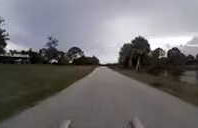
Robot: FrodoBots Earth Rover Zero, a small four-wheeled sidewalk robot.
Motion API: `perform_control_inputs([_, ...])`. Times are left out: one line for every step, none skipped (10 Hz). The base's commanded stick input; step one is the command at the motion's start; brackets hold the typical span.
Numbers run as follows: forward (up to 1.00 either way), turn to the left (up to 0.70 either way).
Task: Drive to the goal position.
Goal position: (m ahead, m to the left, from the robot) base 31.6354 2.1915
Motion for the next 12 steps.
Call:
perform_control_inputs([1.00, 0.00])
perform_control_inputs([1.00, 0.00])
perform_control_inputs([1.00, 0.00])
perform_control_inputs([1.00, 0.00])
perform_control_inputs([1.00, 0.00])
perform_control_inputs([1.00, 0.00])
perform_control_inputs([1.00, 0.00])
perform_control_inputs([1.00, 0.00])
perform_control_inputs([1.00, 0.00])
perform_control_inputs([1.00, 0.00])
perform_control_inputs([1.00, 0.01])
perform_control_inputs([1.00, 0.16])
